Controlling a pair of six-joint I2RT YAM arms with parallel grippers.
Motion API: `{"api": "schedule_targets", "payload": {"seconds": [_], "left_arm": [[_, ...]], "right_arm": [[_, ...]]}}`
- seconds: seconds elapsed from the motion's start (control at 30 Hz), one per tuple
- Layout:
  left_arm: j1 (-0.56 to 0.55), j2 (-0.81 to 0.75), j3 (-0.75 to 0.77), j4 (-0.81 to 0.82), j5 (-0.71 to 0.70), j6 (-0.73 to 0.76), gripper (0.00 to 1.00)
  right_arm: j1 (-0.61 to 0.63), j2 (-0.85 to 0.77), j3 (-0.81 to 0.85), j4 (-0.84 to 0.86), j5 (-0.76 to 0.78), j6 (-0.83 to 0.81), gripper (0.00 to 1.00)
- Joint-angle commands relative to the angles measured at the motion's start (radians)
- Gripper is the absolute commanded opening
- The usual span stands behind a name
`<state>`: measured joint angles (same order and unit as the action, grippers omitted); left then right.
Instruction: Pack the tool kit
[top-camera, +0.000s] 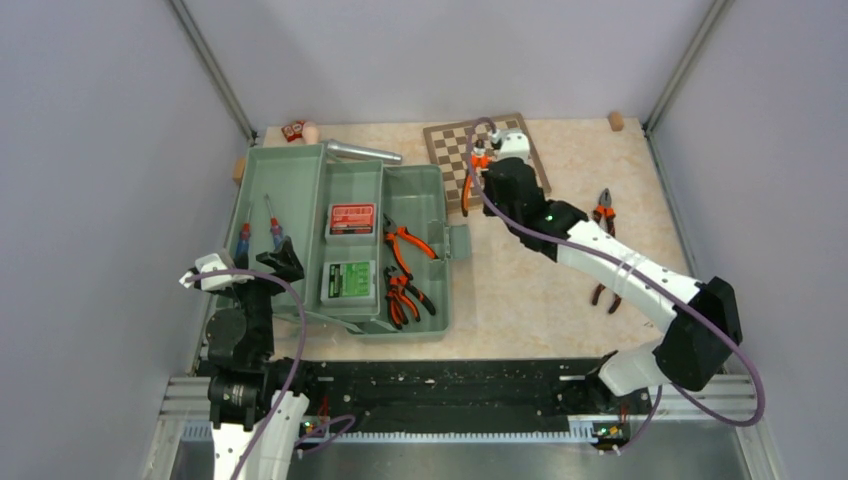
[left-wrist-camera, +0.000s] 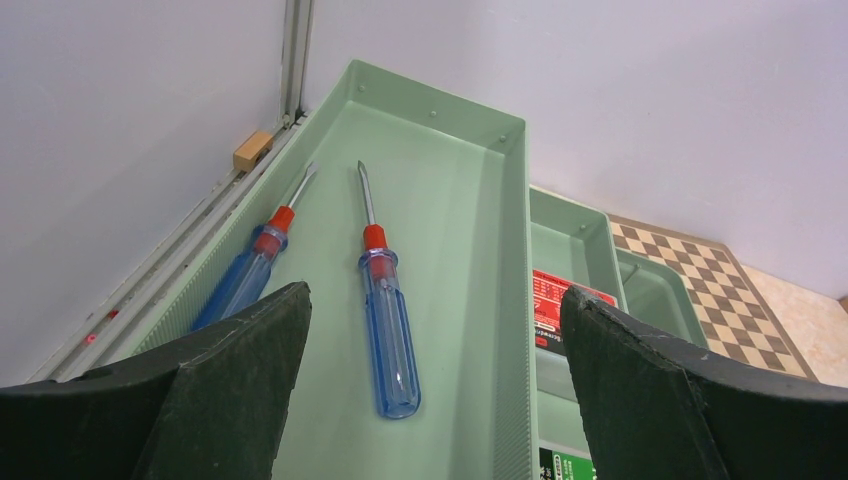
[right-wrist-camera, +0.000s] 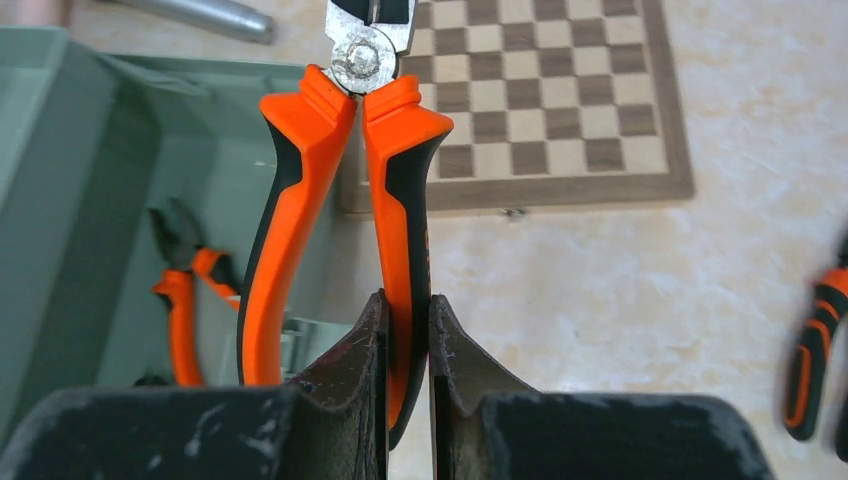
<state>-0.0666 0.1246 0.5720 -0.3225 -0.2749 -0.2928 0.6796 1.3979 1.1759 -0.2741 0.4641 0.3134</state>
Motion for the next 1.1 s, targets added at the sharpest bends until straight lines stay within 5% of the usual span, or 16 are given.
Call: {"api": "schedule_targets", "payload": {"seconds": [0.0,0.27,0.87,1.07], "left_arm": [[-0.003,-0.002,-0.003,0.028,0.0,0.0,0.99],[-0.004,-0.006,-0.001,0.028,-0.001,0.0,0.99],[-0.005,-0.017,-0.002,0.027,-0.001,0.0,0.99],[-0.006,-0.021,-0.002,0.026,-0.002,0.0,0.99]], "right_arm": [[0.115,0.061,0.129,0.09,0.028,-0.037,0.0],[0.244,0.262,0.259,0.091,0.006,-0.022,0.0],[0.284,0.637,0.482,-0.023,0.004,0.116,0.0],[0.282,0.65,0.481,-0.047,0.027,0.134,0.18]]}}
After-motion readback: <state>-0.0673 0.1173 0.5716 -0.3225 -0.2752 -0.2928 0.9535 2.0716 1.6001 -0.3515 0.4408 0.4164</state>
